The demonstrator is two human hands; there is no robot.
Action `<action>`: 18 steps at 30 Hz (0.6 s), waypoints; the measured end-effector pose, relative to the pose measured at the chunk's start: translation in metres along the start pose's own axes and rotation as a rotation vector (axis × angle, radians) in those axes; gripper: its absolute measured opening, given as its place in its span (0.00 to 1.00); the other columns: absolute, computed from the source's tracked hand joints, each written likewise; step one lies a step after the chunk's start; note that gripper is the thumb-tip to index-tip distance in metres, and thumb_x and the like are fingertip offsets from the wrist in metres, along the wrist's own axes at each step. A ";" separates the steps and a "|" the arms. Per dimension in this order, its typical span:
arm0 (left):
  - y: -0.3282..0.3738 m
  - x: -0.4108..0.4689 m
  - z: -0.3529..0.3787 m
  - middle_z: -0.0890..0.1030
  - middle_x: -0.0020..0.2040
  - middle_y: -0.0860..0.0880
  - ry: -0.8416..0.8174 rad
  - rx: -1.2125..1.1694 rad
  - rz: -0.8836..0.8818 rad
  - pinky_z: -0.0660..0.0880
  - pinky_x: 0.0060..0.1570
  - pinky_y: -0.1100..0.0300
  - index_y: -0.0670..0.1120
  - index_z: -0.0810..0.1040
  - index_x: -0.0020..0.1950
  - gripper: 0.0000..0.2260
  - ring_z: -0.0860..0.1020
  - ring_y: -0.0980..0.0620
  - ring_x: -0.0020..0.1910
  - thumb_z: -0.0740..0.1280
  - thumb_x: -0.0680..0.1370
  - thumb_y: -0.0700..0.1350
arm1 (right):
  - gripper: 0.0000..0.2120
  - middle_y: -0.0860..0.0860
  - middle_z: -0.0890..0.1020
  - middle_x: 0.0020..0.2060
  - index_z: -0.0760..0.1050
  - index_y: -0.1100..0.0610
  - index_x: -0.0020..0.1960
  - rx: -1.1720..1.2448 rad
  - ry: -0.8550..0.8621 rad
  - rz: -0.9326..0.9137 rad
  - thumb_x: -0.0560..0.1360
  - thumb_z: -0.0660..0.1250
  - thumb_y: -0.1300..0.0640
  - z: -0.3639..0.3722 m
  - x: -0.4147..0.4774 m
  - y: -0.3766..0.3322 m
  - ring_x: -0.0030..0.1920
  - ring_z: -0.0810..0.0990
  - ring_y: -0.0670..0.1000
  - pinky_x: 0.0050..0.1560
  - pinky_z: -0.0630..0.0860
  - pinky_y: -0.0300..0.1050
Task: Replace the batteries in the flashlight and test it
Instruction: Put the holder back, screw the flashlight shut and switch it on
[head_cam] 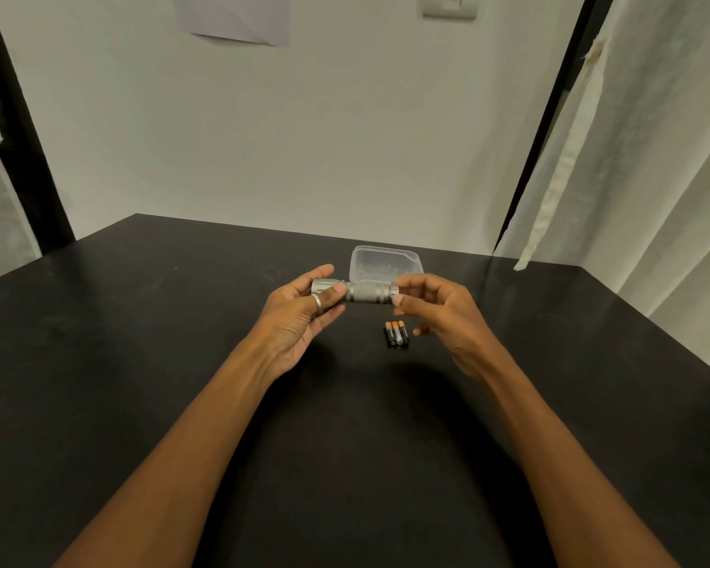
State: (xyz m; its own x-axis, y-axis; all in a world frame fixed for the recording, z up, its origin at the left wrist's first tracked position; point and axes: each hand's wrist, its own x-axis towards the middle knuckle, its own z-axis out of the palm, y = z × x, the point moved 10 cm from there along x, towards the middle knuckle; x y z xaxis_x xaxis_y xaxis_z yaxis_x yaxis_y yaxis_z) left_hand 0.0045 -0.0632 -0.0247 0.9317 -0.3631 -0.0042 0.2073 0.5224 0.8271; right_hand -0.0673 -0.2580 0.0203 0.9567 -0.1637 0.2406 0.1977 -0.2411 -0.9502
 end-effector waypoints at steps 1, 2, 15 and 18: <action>0.000 0.000 0.000 0.86 0.57 0.43 -0.003 0.003 0.000 0.83 0.49 0.58 0.43 0.81 0.65 0.26 0.85 0.48 0.56 0.77 0.68 0.36 | 0.08 0.53 0.87 0.46 0.82 0.56 0.56 -0.014 0.006 0.007 0.78 0.73 0.58 0.000 0.000 0.001 0.45 0.87 0.48 0.35 0.78 0.37; 0.000 0.000 0.001 0.86 0.57 0.43 -0.007 0.005 0.000 0.83 0.49 0.58 0.43 0.81 0.65 0.26 0.85 0.48 0.55 0.77 0.68 0.36 | 0.06 0.52 0.87 0.43 0.83 0.57 0.54 -0.035 0.017 0.015 0.78 0.73 0.56 -0.001 0.000 0.003 0.43 0.86 0.47 0.34 0.77 0.37; 0.001 0.000 0.000 0.86 0.57 0.42 0.011 -0.009 0.002 0.83 0.49 0.58 0.43 0.81 0.65 0.24 0.85 0.49 0.55 0.76 0.69 0.35 | 0.08 0.53 0.88 0.45 0.82 0.56 0.57 -0.019 0.013 0.025 0.78 0.73 0.58 0.000 0.001 0.004 0.45 0.87 0.48 0.34 0.79 0.38; 0.002 -0.001 0.000 0.85 0.58 0.42 0.013 -0.008 0.006 0.83 0.50 0.58 0.43 0.80 0.65 0.25 0.86 0.49 0.54 0.76 0.69 0.35 | 0.09 0.50 0.88 0.40 0.83 0.54 0.48 -0.138 0.039 0.037 0.81 0.69 0.49 0.003 0.001 0.005 0.39 0.86 0.45 0.32 0.76 0.35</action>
State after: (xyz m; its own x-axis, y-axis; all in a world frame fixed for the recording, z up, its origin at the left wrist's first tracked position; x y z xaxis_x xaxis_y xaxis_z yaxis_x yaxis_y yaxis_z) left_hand 0.0037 -0.0620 -0.0227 0.9367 -0.3502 -0.0062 0.2040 0.5310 0.8224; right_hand -0.0645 -0.2565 0.0149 0.9533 -0.2108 0.2163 0.1292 -0.3629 -0.9229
